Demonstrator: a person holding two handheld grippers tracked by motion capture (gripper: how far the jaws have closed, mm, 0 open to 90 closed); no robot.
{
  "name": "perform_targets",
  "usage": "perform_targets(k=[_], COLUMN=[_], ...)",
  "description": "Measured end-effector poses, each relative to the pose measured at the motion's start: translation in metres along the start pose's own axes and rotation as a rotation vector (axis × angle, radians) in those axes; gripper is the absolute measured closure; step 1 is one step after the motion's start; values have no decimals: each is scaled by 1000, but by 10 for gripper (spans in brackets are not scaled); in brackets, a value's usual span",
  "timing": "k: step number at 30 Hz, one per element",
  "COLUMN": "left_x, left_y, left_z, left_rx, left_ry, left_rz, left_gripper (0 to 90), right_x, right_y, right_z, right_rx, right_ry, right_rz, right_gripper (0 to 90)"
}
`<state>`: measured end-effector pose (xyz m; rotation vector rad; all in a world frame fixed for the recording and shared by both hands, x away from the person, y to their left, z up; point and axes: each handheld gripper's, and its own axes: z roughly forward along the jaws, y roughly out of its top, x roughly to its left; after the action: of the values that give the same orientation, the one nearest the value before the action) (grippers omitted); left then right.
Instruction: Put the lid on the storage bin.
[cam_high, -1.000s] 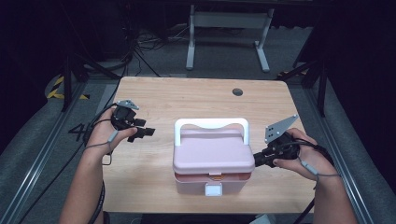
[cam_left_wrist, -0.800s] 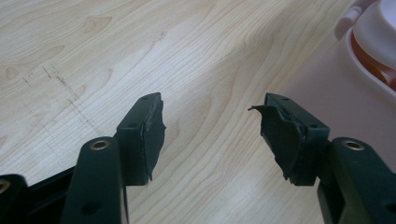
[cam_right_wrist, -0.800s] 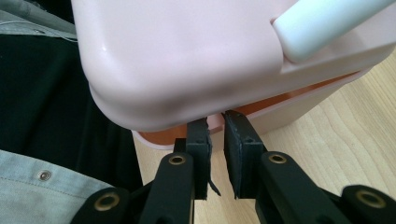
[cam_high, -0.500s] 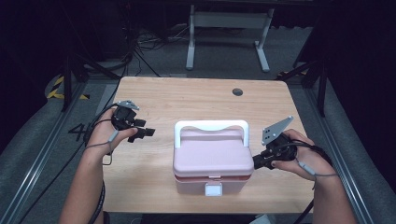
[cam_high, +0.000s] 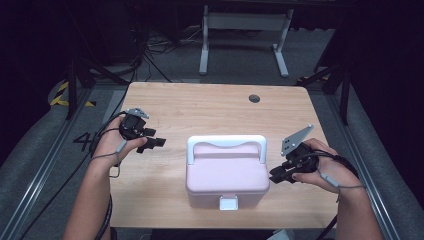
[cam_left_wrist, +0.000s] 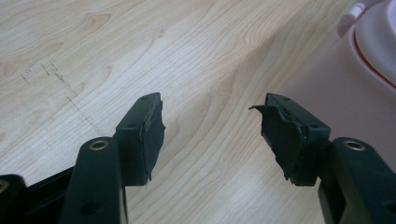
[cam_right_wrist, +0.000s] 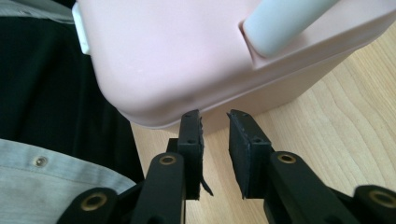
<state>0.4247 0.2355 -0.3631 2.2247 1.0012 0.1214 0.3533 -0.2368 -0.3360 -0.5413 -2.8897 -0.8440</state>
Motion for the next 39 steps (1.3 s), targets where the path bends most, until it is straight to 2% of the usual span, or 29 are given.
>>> perform_targets(k=[1,3,4,7,11,14,18,22,24,25,26,28,31,36,39], left_x=[1,1,1,1,2,4,4,6,5,5,4,5,7,12,14], left_y=[0,-2,-4,-8,-12,-14,-19,-22,-23,-23,-23,-24,-24,-27,-27], left_z=[0,-2,-2,-5,-9,-12,-12,-10,-8,-8,-8,-9,-9,-8,-7], left_rx=[-2,-3,-5,-6,-21,-36,-29,-21,-4,-4,-9,-11,-15,-15,-11], left_ry=[5,9,12,16,27,34,32,37,30,30,33,35,39,47,46], left_rz=[10,0,-6,-14,-22,-17,-25,-18,-23,-23,-27,-32,-35,-46,-47], left_gripper=[395,394,393,390,373,365,355,350,349,349,348,347,347,346,345], right_x=[0,1,1,0,-3,-5,-13,-17,-23,-23,-27,-30,-34,-51,-56], right_y=[0,0,2,3,5,7,9,8,6,6,4,2,0,-9,-12], right_z=[-1,-2,-5,-7,-15,-19,-26,-28,-31,-31,-34,-36,-37,-38,-37], right_rx=[-10,-16,-23,-37,-126,-183,-255,-258,-275,-275,-298,-323,-340,-374,-381], right_ry=[10,10,-4,-14,6,-24,-82,-103,-137,-137,-166,-188,-198,-259,-272], right_rz=[0,-6,-22,-27,-14,-8,2,16,37,37,43,50,74,139,150], right_gripper=[725,722,716,701,637,590,566,543,543,543,529,528,510,459,439])
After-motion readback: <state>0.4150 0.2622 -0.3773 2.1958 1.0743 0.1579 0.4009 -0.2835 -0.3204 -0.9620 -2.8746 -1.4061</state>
